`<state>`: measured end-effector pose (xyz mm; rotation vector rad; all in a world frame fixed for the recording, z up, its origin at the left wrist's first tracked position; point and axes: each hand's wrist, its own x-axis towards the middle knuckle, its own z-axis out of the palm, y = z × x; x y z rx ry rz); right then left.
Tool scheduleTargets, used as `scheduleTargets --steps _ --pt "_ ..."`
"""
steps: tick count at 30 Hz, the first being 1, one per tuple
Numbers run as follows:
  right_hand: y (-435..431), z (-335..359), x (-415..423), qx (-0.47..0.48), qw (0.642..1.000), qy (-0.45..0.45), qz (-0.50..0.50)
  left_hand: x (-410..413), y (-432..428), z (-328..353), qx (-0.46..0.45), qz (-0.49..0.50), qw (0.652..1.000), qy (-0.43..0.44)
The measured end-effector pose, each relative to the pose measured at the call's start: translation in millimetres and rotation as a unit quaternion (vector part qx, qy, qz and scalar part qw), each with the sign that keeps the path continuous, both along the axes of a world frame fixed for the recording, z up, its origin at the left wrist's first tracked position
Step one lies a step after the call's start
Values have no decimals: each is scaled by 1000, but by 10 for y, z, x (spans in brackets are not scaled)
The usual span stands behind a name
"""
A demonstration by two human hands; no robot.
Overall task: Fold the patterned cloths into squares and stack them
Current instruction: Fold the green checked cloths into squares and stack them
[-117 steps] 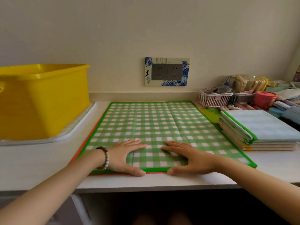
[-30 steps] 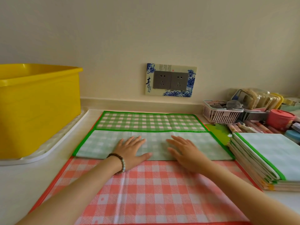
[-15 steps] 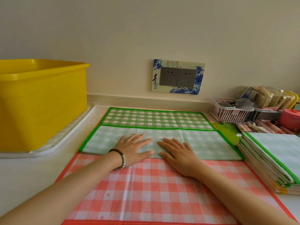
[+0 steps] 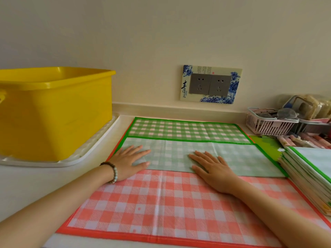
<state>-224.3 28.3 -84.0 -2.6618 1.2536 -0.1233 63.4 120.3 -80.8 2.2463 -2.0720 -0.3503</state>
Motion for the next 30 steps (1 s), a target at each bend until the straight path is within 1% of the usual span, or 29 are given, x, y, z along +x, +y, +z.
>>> scheduleTargets --steps 3,6,7,8,10,11,14,15,17,21,24,27,30 --pt "-8 15 1 10 1000 -5 0 -53 -41 107 6 5 999 45" --pt "-25 43 5 25 1000 -19 0 -237 -70 178 -40 -29 991 128" --pt "-39 53 11 29 999 -24 -1 -319 -80 179 -49 -49 988 137" --pt "-57 60 19 32 999 -28 -2 -393 -94 173 -56 -70 987 133" --pt "-89 74 24 35 999 -35 -2 -487 -139 172 -71 -98 988 96" --pt "-95 84 14 38 998 -51 0 -509 -156 191 -77 -104 989 76" --pt "-66 127 -67 77 985 -155 8 -560 -169 273 -86 -119 989 9" --pt "-45 135 -106 86 981 -175 14 -582 -160 290 -89 -126 988 -14" --pt "-11 135 -193 77 981 -175 32 -618 -132 307 -104 -138 984 -39" --pt "18 150 -349 31 992 -100 69 -600 -103 263 -107 -129 985 -35" --pt "8 170 -454 -5 995 -82 58 -609 -76 283 -109 -108 988 -28" --pt "-29 220 -559 -25 993 -114 15 -615 -48 349 -125 -96 987 5" --pt "-37 351 -610 -24 988 -151 11 -587 -41 462 -132 -96 982 94"
